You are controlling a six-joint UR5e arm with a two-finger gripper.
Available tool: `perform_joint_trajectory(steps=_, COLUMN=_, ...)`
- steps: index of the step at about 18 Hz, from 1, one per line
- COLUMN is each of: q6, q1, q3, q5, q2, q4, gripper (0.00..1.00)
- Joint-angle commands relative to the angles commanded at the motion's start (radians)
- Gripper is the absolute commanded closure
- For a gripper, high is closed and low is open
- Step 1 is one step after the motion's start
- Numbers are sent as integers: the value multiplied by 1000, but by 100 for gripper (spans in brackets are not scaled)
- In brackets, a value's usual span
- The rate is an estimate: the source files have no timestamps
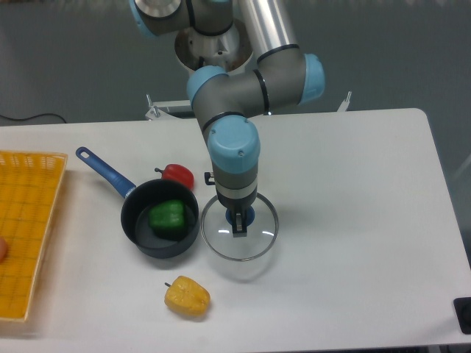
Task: Close the pot lid
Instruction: 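Carry the glass lid over the dark blue saucepan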
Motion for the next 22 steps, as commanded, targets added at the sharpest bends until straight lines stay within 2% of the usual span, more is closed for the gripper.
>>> perform_joint_trajectory(steps=8, q6=-74, q1=-69, q3=2, q5=5, q2=26, q4=-49, gripper=48)
perform_joint_trajectory(steps=22, q6=-224, q1=-207, q3=0, q5=3, q2=48, q4=-83, gripper=48)
